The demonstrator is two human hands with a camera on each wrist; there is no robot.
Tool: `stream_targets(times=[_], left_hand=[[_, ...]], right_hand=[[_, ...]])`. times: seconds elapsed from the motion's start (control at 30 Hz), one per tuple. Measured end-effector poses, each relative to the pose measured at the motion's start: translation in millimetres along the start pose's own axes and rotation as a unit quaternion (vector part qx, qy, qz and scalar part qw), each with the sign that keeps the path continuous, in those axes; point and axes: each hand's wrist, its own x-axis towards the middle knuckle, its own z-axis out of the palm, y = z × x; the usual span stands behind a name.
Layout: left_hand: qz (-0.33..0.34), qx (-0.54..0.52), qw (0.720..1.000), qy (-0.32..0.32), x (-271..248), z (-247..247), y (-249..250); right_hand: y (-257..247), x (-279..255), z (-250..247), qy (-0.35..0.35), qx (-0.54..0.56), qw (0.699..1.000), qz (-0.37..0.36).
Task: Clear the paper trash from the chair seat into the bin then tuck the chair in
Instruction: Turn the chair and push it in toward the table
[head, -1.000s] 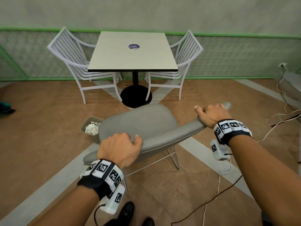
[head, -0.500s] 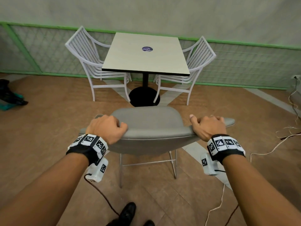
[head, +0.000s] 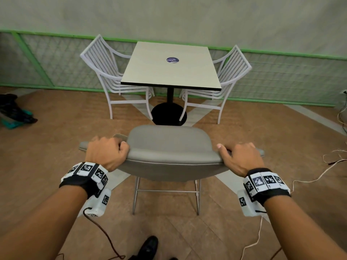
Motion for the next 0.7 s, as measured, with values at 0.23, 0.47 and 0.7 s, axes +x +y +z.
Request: stream_targets(times=[0.23, 0.47, 0.7], left_hand=[[-0.002, 0.006, 1.000, 0.026, 7, 3, 6], [-0.005, 0.001, 0.999, 0.033, 28, 7, 6], [-0.008, -0.009, 0.999, 0.051, 68, 15, 10]], right_hand=[[-1, 7, 10, 0.054, -0.035, 0.997, 0.051], [2, 30, 16, 0.059, -0.029, 0.995, 0.069], [4, 70, 9, 0.067, -0.043, 0.994, 0.077]])
